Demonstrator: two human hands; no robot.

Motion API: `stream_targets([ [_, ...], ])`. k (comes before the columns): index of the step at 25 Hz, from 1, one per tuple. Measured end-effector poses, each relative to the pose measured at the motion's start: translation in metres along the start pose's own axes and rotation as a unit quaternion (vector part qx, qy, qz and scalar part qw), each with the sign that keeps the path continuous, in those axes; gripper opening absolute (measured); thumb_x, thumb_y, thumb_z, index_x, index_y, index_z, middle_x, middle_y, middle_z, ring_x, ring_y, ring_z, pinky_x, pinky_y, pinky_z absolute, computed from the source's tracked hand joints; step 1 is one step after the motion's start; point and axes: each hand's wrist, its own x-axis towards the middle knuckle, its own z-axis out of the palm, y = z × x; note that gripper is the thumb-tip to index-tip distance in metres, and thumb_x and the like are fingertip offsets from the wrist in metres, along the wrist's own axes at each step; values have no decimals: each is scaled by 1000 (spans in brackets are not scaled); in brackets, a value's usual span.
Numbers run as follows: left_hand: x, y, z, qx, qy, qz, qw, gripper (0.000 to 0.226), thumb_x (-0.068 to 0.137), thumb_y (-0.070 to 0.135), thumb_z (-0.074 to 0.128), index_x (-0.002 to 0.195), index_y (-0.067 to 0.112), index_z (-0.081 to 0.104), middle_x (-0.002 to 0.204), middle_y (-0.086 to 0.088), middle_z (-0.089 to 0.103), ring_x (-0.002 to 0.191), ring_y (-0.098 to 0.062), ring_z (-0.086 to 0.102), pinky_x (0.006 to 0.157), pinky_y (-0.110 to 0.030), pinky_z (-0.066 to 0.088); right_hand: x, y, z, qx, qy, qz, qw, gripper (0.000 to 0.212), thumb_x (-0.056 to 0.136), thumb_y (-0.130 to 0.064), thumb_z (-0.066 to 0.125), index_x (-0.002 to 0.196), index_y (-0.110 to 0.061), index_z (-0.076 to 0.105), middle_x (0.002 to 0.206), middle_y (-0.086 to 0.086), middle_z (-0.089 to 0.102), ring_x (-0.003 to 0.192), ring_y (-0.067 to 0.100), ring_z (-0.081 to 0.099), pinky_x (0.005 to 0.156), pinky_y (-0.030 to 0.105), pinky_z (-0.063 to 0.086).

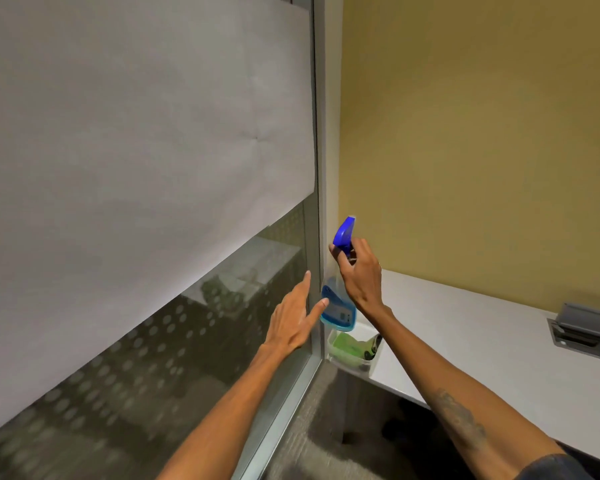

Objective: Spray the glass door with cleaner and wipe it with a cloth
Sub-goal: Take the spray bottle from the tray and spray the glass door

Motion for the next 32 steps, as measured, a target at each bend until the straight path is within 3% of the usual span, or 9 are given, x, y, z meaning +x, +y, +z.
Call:
stream_targets([
  [5,-91,16,-48,-40,98,-1,994,108,83,81,43,162,31,-10,167,-8,26,149,-30,36,118,-61,34,-59,-105,-1,30,-8,-61,998,28,102,-41,59,104,-14,62,94,-2,59,79,17,59,66,32,49],
  [10,-176,18,-95,-80,185,11,979,135,62,102,32,163,21,-7,167,-10,24,140,-32,49,106,-58,50,-118,-201,0,93,-44,-98,990,31,104,-42,55,108,-11,60,99,0,58,81,19,59,69,28,49],
  [14,-241,19,-131,-119,289,18,950,128,69,93,48,162,14,9,167,-5,26,138,-25,52,98,-45,58,-164,-270,-5,139,-73,-133,979,31,104,-40,54,112,-11,60,101,2,61,83,21,62,74,36,55],
  [17,-286,26,-153,-128,345,-10,930,120,73,64,75,162,24,5,161,16,15,137,-8,40,101,-31,47,-198,-317,-11,174,-110,-152,967,28,105,-38,54,112,-11,60,104,6,65,88,26,67,79,45,59],
  [19,-316,29,-166,-125,379,-34,916,123,72,47,87,163,24,8,166,11,17,135,0,31,105,-23,37,-227,-344,-19,200,-138,-168,955,25,105,-39,54,110,-15,59,104,4,67,89,25,69,79,47,59],
  [22,-368,38,-184,-104,425,-53,898,121,68,44,88,162,26,14,163,1,30,130,4,33,105,-9,31,-269,-379,-33,230,-170,-171,943,24,103,-44,55,108,-21,59,100,-2,68,89,21,70,79,45,58],
  [26,-451,48,-209,-42,470,-79,878,117,70,46,88,161,26,17,159,2,36,131,2,35,107,-24,36,-323,-426,-52,275,-204,-176,923,20,100,-46,59,105,-27,58,95,-5,69,85,17,70,77,36,57],
  [29,-503,55,-231,-6,492,-101,865,117,72,49,86,161,26,14,164,3,31,139,-6,39,110,-32,42,-361,-465,-61,297,-220,-176,912,30,96,-50,64,108,-24,54,93,-9,65,76,4,61,69,23,48],
  [32,-546,60,-253,22,524,-105,845,115,72,50,84,161,30,13,163,5,32,134,-3,42,98,-22,44,-395,-509,-63,321,-223,-163,906,39,91,-50,70,107,-22,49,87,-12,58,70,1,53,65,19,42],
])
